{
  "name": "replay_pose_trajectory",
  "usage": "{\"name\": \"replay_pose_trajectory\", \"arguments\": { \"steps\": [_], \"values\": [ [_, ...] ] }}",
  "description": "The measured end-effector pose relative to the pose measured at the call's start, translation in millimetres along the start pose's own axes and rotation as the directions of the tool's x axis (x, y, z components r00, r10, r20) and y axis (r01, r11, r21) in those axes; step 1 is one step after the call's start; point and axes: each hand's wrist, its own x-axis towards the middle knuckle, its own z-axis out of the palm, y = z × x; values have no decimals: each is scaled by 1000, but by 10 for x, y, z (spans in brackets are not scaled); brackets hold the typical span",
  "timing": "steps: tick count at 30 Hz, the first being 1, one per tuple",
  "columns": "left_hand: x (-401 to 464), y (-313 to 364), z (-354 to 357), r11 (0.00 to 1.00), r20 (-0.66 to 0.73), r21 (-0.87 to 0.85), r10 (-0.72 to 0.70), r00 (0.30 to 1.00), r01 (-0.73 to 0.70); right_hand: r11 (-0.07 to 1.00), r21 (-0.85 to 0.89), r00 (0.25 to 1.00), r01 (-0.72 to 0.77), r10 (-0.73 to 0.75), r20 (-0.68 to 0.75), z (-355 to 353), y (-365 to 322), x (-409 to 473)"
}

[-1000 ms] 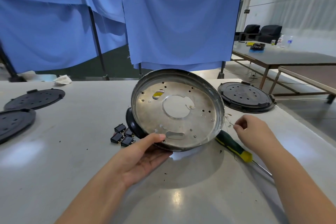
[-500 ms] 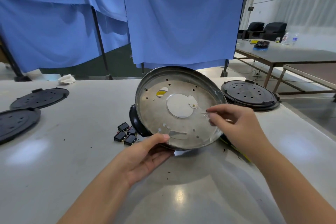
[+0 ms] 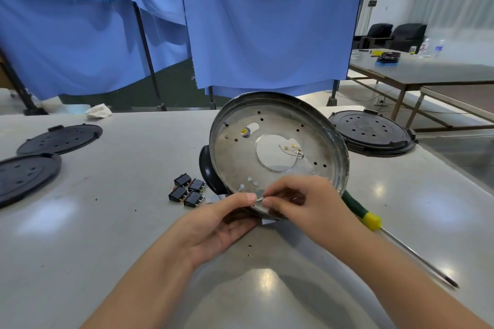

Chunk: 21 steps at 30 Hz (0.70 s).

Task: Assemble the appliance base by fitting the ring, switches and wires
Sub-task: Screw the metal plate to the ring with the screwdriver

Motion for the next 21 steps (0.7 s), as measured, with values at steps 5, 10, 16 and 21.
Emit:
{"name": "replay_pose_trajectory", "arguments": {
  "steps": [5, 10, 16, 21],
  "values": [
    [1, -8, 14, 1000, 4, 3, 3, 1000, -3, 996, -79, 999, 43, -43, 3, 8, -18, -12],
    [-3, -15, 34, 1000, 22, 15, 5, 1000, -6, 995, -83, 998, 54, -52, 28, 23, -36, 38],
    [-10, -12, 35, 1000, 25, -5, -5, 1000, 5, 997, -73, 985, 17, -4, 174, 6, -45, 79],
    [-29, -10, 53, 1000, 38, -17, -24, 999, 24, 995, -80, 974, -50, 67, 218, -25, -60, 107]
  ]
}}
